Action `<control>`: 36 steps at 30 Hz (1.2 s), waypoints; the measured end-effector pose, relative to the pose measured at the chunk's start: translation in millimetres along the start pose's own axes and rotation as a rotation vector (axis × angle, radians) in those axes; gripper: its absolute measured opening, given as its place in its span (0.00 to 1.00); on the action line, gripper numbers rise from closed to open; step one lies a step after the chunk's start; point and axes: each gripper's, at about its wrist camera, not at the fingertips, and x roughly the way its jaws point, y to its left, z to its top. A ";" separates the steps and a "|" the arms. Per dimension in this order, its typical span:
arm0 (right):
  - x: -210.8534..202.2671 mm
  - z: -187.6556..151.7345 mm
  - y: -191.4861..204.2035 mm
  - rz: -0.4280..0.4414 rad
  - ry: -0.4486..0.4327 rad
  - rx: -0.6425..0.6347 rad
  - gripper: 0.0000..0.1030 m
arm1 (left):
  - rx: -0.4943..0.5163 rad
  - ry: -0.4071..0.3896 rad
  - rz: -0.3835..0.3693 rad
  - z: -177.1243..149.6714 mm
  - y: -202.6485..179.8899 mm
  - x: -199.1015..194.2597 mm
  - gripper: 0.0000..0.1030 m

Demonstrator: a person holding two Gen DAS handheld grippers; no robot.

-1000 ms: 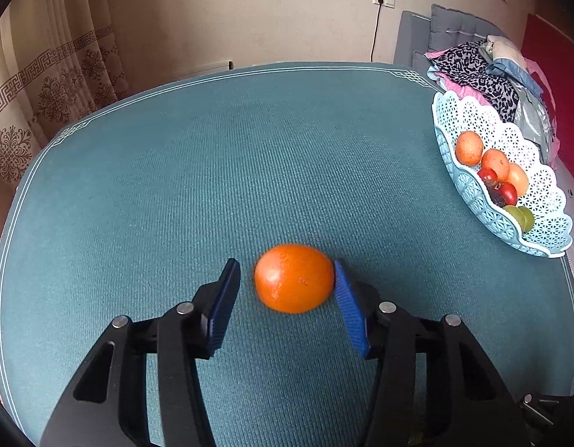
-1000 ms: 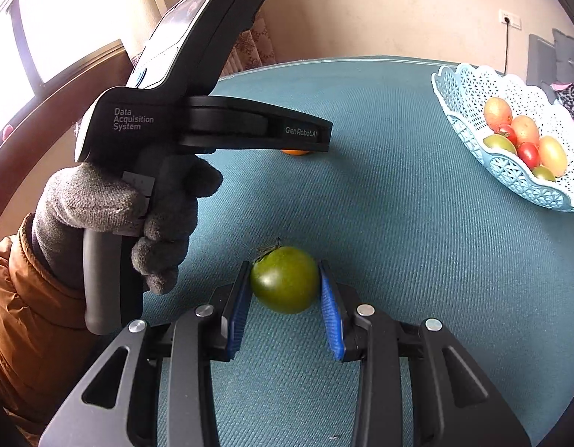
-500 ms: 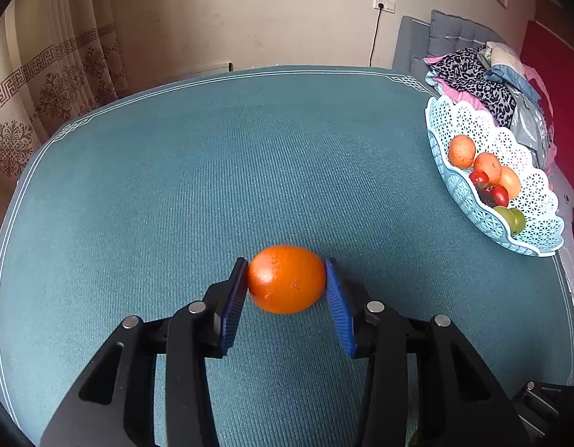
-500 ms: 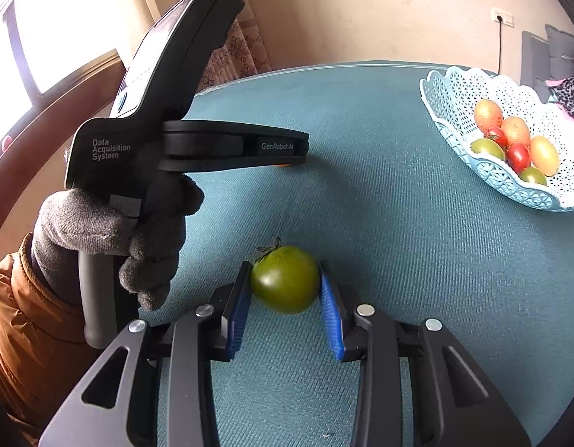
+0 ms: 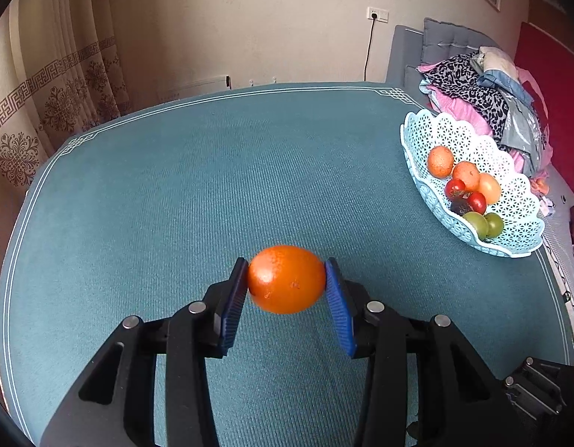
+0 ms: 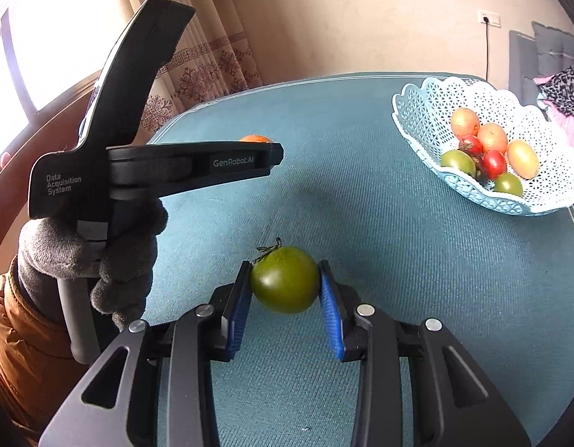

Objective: Organize fruits
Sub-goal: 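Carry both tomatoes over the white basket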

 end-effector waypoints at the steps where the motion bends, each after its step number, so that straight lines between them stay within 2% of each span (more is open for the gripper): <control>1: -1.9 0.7 -0.1 -0.003 -0.005 0.004 0.34 | 0.002 -0.004 -0.001 0.2 -1.0 -1.6 0.42; 14: -33.4 11.8 -34.1 -0.039 -0.076 0.053 0.34 | 0.037 -0.043 -0.013 7.7 -24.5 -22.6 0.42; 22: -59.4 20.5 -68.1 -0.094 -0.148 0.115 0.34 | 0.062 -0.056 -0.021 15.3 -42.3 -27.1 0.42; 36: -70.9 41.5 -131.1 -0.183 -0.216 0.188 0.34 | 0.111 -0.077 -0.042 29.6 -79.7 -25.2 0.42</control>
